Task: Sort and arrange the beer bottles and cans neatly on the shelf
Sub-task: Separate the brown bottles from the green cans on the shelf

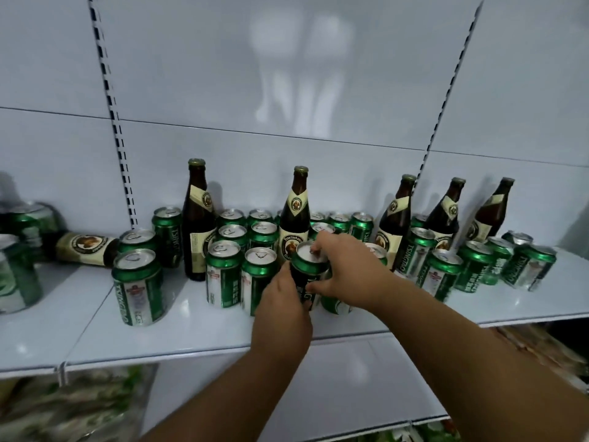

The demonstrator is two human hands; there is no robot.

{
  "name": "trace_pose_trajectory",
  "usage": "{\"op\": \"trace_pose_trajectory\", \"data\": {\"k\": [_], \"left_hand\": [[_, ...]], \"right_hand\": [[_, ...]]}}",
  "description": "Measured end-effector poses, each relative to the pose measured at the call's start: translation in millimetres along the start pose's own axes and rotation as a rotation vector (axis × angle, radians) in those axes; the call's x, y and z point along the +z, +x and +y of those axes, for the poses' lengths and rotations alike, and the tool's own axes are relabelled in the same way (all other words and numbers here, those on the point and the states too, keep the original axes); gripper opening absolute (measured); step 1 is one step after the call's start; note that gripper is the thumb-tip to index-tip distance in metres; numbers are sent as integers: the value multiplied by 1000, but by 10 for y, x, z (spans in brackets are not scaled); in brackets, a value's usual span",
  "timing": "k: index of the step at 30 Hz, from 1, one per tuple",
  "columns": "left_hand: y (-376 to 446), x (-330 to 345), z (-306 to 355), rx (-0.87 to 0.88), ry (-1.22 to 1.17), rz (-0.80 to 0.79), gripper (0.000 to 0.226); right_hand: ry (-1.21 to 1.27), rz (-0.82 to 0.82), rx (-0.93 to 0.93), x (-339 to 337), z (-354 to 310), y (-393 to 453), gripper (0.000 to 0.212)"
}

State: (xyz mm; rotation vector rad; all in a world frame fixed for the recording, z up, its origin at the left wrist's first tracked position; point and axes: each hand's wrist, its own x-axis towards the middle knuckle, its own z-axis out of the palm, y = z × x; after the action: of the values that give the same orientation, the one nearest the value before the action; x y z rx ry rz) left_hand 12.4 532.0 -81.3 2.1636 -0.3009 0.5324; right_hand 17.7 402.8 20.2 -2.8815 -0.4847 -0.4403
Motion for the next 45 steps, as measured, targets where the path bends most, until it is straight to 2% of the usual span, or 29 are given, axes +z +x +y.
{"op": "trace_pose_trajectory", "data": {"k": [4, 11, 15, 21, 28, 31, 36, 38, 45], "left_hand": [[-11, 59, 23, -69, 112, -41, 71], [-186, 34, 67, -94, 132, -62, 68], [-235, -134, 119, -83, 120, -27, 46], [-97, -716, 81, -65, 212, 29, 21], [57, -1652, -314, -51, 242, 186, 14], [156, -2031, -593, -54, 248, 199, 15], [518, -2553, -1068, -74, 160, 144, 17], [720, -2767, -1245, -90, 160, 69, 20], [1499, -2988, -1766, 19, 734, -435, 43]], "right_hand": [[-83, -29, -18, 35, 89, 96, 58], [-195, -23, -72, 209, 128, 138, 52], [-79, -50, -92, 181, 72, 145, 50], [138, 95, -191, 139, -306, 274, 40], [394, 174, -249, 243, -1166, 613, 33], [462, 159, -235, 344, -1536, 815, 33], [436, 167, -206, 535, -2046, 1268, 27], [414, 144, -163, 609, -2229, 1454, 27], [332, 0, 65, 800, -2559, 1847, 28]]}}
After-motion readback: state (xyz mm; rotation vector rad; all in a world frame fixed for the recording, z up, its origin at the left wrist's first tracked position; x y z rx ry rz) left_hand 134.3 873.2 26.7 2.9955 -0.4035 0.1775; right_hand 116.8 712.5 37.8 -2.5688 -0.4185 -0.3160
